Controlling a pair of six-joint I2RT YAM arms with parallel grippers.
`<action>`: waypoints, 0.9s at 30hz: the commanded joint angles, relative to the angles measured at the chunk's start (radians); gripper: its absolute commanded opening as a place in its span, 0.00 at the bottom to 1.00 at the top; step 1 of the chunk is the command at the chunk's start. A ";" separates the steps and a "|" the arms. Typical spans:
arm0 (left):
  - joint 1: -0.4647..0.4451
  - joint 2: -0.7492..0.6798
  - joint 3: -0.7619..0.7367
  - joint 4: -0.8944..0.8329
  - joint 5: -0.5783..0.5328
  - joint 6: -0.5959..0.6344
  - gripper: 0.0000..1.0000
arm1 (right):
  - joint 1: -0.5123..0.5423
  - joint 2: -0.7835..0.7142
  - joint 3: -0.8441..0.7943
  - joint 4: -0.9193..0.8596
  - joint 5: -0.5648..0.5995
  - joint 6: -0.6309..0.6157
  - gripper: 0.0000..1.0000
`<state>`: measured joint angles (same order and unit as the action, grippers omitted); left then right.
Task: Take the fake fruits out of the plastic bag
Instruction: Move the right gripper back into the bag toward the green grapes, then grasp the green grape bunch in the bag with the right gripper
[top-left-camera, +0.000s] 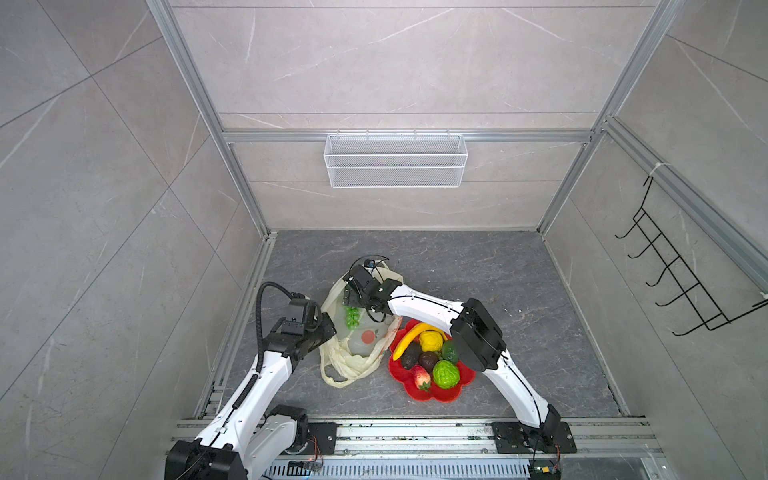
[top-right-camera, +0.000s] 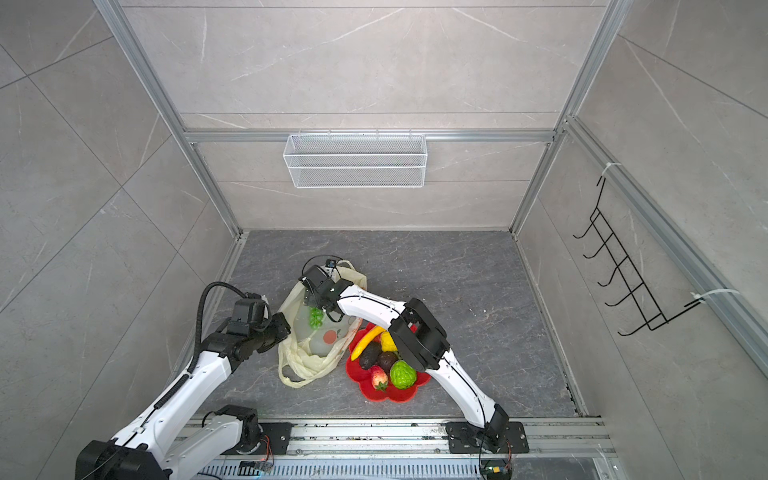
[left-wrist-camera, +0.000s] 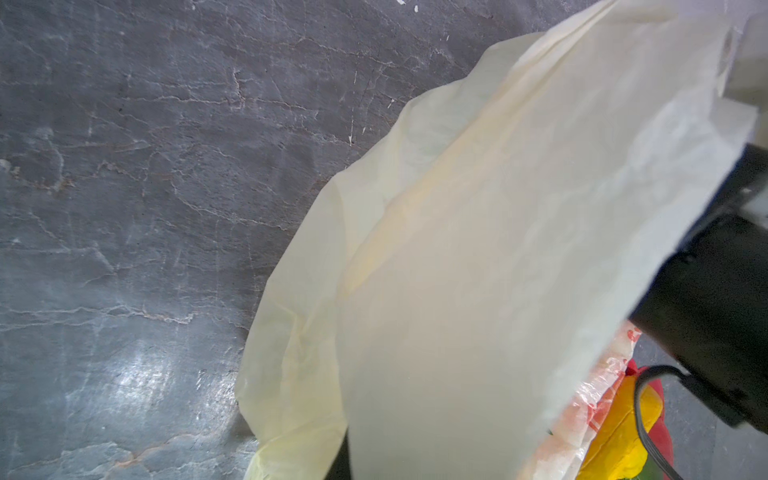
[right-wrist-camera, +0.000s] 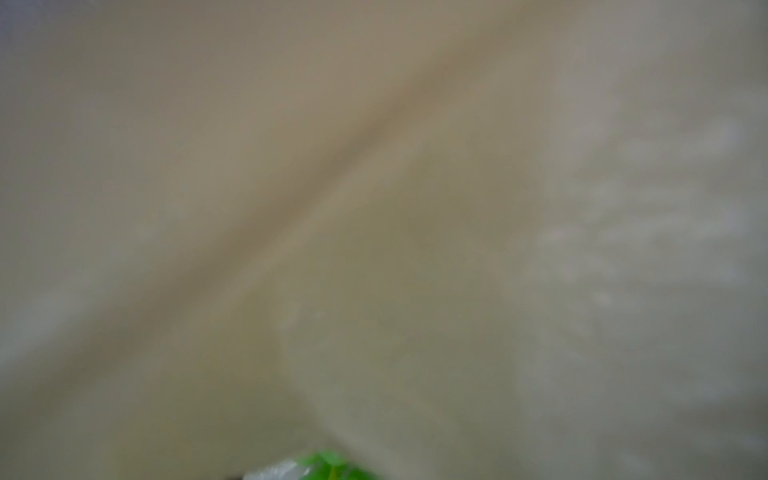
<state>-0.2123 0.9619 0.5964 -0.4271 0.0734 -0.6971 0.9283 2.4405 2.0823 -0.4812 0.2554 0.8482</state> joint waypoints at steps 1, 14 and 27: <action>-0.015 -0.027 -0.003 -0.009 0.020 -0.016 0.00 | -0.003 0.051 0.070 -0.094 0.042 0.017 0.86; -0.075 -0.073 -0.016 -0.015 0.002 -0.028 0.00 | -0.012 0.273 0.404 -0.293 0.055 0.027 0.88; -0.087 -0.064 -0.022 -0.033 -0.063 -0.027 0.00 | -0.020 0.295 0.478 -0.317 0.036 -0.020 0.55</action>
<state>-0.2951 0.8898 0.5774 -0.4419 0.0448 -0.7116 0.9161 2.7346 2.5675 -0.7483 0.2882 0.8501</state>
